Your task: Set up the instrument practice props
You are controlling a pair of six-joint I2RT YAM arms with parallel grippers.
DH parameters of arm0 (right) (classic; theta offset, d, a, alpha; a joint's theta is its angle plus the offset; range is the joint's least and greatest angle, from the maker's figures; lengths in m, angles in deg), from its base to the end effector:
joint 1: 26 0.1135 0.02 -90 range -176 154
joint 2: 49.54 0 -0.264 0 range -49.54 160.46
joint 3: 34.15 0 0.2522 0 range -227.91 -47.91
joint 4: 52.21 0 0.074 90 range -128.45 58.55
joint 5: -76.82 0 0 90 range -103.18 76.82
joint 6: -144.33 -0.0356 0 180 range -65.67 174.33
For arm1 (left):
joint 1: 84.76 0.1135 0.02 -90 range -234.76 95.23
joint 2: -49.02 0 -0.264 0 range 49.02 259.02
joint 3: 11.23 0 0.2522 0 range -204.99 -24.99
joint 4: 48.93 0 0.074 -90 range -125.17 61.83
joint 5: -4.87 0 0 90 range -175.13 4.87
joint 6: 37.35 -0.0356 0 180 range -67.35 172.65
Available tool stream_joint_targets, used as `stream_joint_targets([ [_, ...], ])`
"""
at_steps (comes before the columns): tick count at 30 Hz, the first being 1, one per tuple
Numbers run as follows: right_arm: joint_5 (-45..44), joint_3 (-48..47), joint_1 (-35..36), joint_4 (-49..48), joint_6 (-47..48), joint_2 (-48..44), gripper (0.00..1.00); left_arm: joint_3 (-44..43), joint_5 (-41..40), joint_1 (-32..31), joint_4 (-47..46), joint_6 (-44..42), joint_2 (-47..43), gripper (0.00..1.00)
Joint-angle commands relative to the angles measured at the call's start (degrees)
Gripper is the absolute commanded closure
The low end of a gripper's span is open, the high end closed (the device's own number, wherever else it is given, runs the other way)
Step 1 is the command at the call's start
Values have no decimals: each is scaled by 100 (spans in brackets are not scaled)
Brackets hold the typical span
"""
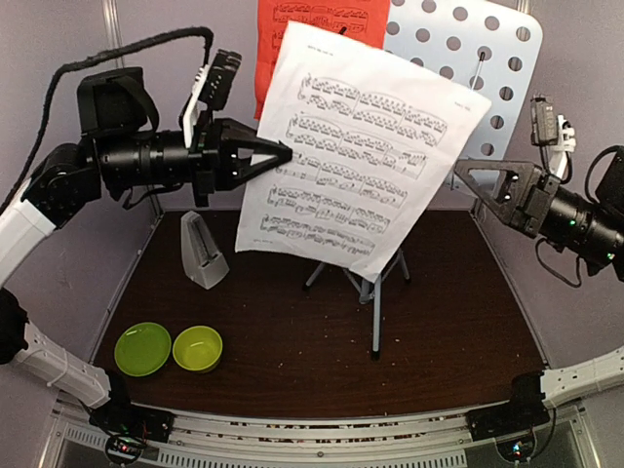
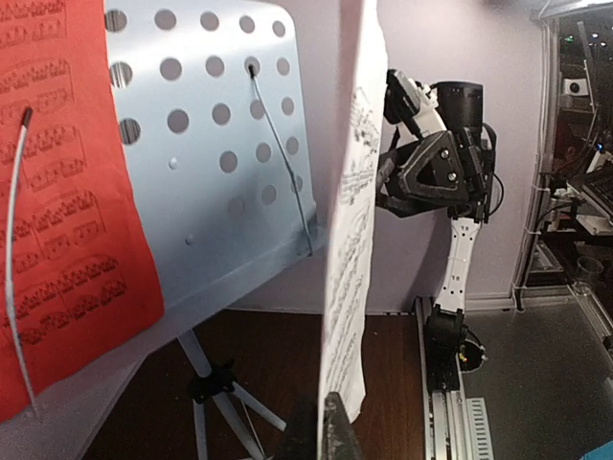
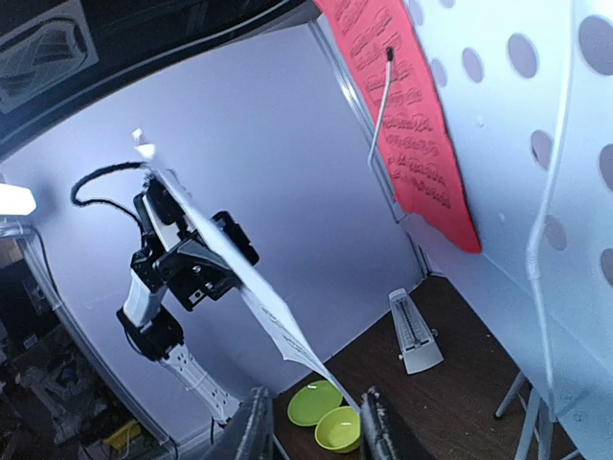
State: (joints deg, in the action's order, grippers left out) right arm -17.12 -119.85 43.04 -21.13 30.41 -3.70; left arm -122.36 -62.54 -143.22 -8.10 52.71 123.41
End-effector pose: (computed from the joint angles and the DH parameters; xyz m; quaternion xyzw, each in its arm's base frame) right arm 0.0516 0.1279 0.4812 -0.2255 0.6108 0.5348 0.5387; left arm 0.1231 -0.2268 0.5110 0.4666 0.5614 -0.4517 0.5129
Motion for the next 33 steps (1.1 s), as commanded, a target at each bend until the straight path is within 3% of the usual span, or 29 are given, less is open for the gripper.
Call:
stream_joint_targets([
  [1, -790, -629, 38, 67, 204, 136, 63, -725, -558, 90, -156, 114, 175, 100],
  [8, -2288, -1260, 39, 217, 231, 319, 61, -1830, -1014, 312, -211, 392, 646, 100],
  [17, -3172, -1687, 34, 483, 186, 786, 55, -2891, -1104, 509, -446, 909, 1309, 100],
  [23, -3302, -1757, 35, 237, 267, 1004, 53, -3346, -1090, 678, -532, 1579, 1675, 100],
  [33, -3619, -1937, 35, -104, 520, 1322, 55, -3369, -1290, 678, -800, 1649, 1876, 100],
])
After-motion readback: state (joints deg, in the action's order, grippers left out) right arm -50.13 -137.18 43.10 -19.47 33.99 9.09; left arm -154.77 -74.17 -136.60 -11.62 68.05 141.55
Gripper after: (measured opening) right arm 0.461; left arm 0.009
